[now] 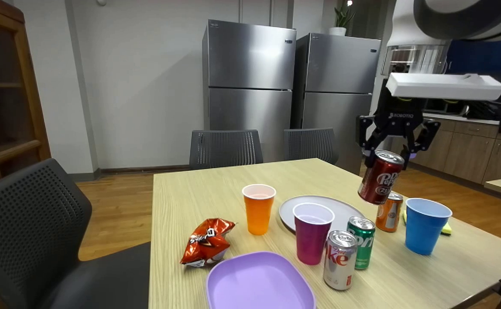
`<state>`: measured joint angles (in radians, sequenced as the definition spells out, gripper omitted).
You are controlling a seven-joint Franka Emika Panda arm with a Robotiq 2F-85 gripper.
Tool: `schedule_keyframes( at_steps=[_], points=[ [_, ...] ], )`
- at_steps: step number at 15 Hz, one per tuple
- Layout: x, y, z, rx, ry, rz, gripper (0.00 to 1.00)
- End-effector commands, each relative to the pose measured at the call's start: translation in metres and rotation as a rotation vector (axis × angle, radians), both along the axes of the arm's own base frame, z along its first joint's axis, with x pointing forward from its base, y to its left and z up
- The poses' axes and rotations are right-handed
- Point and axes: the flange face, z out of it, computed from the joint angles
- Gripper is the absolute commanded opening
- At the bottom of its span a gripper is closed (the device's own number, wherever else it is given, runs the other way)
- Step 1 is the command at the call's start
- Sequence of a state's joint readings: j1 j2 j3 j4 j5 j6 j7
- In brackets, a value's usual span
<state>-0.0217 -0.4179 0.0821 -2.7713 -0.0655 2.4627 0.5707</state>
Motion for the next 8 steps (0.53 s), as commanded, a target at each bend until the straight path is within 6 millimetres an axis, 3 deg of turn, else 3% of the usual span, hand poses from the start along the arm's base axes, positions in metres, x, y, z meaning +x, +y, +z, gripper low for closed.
schedule_keyframes(
  at_steps=[1,8],
  points=[
    [-0.010,0.028,0.020,-0.002,-0.023,0.041,0.40],
    [-0.020,0.098,0.025,0.001,-0.037,0.168,0.40]
  ],
)
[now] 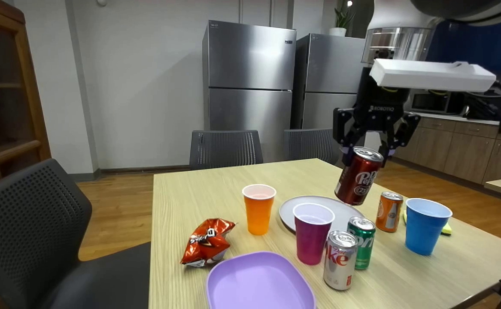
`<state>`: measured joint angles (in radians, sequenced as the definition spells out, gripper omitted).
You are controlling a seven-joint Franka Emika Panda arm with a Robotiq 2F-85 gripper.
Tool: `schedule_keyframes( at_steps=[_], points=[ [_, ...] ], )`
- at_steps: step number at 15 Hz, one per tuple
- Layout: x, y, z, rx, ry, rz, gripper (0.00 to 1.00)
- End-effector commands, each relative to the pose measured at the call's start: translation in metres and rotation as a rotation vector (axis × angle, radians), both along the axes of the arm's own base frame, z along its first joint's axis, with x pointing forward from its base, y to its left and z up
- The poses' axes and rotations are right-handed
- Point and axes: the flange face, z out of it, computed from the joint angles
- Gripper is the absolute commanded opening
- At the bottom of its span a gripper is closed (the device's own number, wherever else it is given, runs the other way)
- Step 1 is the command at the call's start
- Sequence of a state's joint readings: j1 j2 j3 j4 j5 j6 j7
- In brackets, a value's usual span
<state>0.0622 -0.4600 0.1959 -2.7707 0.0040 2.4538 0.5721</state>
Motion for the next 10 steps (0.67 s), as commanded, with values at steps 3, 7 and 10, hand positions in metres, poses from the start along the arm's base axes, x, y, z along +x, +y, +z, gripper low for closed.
schedule_keyframes(
  at_steps=[3,7,10],
  points=[
    [-0.014,0.062,0.012,-0.008,-0.009,0.095,0.40],
    [-0.020,0.107,0.014,-0.013,-0.009,0.178,0.40],
    [-0.022,0.138,0.010,-0.017,-0.004,0.222,0.40]
  ],
)
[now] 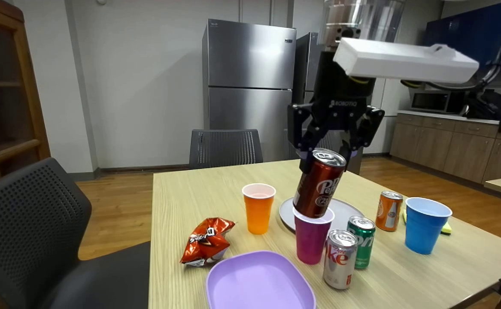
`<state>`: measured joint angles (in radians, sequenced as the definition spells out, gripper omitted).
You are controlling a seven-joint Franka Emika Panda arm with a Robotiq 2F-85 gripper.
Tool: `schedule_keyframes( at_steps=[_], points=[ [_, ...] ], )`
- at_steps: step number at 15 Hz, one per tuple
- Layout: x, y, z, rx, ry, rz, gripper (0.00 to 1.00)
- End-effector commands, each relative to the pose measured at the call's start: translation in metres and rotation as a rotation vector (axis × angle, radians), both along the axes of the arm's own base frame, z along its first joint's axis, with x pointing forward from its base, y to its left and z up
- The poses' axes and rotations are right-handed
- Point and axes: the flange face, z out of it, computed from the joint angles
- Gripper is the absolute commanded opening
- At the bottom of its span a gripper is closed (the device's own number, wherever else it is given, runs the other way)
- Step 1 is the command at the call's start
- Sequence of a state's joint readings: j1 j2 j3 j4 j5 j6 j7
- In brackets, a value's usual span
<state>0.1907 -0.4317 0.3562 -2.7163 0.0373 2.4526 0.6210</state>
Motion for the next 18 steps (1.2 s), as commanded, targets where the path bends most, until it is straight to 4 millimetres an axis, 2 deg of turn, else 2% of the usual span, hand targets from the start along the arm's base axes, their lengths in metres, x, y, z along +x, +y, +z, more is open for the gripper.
schedule_keyframes(
  at_steps=[1,4,8,18],
  points=[
    [0.003,0.039,0.001,0.001,0.025,0.024,0.40],
    [0.007,0.060,-0.007,-0.003,0.038,0.034,0.40],
    [0.023,0.082,-0.022,-0.006,0.064,0.018,0.40],
    [0.061,0.114,-0.072,-0.046,0.138,-0.007,0.40]
  ],
)
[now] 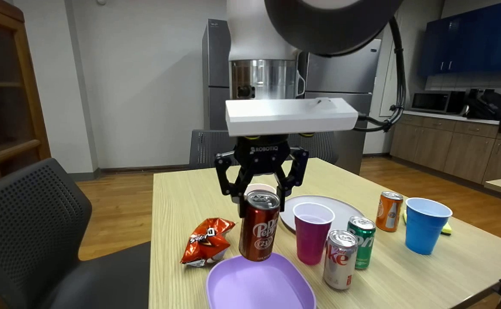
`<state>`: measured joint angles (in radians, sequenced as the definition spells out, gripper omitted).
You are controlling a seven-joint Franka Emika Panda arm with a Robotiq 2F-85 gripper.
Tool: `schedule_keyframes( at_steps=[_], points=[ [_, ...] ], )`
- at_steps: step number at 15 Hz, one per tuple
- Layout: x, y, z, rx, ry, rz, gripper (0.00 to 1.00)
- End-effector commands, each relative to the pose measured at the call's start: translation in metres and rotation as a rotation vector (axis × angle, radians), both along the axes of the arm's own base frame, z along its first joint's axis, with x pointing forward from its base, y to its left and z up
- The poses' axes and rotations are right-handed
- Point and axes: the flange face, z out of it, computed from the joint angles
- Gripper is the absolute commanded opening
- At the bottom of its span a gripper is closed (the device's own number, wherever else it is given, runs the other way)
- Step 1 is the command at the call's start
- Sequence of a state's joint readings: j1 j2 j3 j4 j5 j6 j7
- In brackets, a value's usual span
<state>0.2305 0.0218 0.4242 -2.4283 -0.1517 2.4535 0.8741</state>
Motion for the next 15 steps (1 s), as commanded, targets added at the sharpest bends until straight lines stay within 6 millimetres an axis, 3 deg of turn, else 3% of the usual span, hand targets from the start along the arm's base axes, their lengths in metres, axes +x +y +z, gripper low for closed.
schedule_keyframes(
  at_steps=[1,15],
  points=[
    [0.017,0.018,-0.010,-0.018,0.021,-0.021,0.40],
    [0.052,0.036,-0.062,-0.013,0.092,-0.111,0.40]
  ],
)
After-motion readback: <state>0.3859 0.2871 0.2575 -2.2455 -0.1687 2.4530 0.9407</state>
